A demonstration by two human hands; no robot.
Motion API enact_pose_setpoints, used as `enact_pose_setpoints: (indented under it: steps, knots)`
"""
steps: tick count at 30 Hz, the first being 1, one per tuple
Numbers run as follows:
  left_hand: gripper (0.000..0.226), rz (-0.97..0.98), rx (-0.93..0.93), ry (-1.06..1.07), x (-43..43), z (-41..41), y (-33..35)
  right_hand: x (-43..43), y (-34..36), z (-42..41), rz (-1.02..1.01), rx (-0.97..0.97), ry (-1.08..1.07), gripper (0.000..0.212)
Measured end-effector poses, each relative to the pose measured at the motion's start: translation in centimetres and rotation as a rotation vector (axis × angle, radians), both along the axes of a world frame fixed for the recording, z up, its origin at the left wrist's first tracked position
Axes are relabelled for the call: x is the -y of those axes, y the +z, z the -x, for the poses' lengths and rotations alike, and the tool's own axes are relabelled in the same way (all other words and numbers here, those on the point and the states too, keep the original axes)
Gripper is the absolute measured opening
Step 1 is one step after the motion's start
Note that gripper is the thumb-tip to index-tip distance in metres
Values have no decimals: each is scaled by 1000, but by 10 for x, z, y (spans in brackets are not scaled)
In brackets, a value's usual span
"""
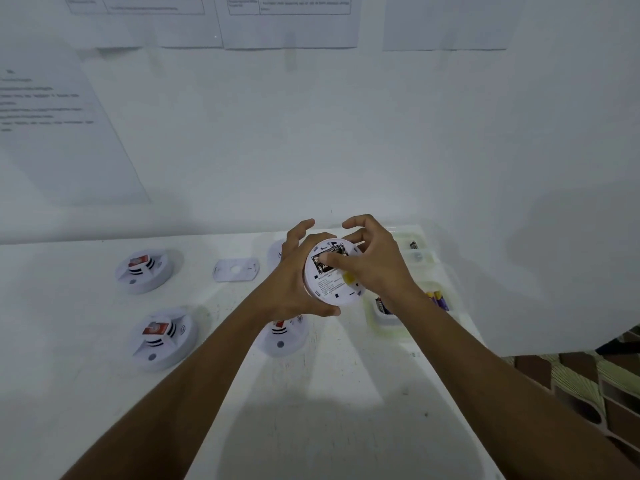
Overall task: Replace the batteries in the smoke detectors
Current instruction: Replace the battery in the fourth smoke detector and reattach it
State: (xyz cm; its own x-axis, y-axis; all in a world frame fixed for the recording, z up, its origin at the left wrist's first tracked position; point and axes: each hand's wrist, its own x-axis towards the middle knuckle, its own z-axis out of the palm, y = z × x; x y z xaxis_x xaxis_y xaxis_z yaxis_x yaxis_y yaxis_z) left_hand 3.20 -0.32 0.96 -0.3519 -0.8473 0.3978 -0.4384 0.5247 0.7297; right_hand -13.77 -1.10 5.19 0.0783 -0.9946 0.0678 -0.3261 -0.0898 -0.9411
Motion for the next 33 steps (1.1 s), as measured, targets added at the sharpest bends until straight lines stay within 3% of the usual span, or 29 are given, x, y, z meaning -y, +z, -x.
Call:
enact_pose_setpoints:
  steps: [6, 13, 16, 19, 21, 29, 33]
  knots:
    - [103, -44, 54, -50, -1, -55, 6, 3, 4, -36, -34, 137, 84, 47]
    - [105, -137, 57, -71, 3, -138, -4, 12, -6, -104, 10, 142, 140, 50]
    - [107, -160, 67, -41, 7, -175, -8, 21, -15, -127, 7, 108, 127, 33]
    - [108, -197, 95, 18, 8, -214, -12, 36, -28, -139, 67, -28, 106, 16]
    - [107, -226, 105, 49, 9, -235, -15, 43, -40, -146, 135, -215, 167, 15]
    - [110, -284, 98, 113, 12, -273, -23, 68, -66, -187, 217, -823, 447, 50]
    - [112, -276, 97, 114, 12, -279, -27, 70, -65, -193, 177, -862, 494, 64]
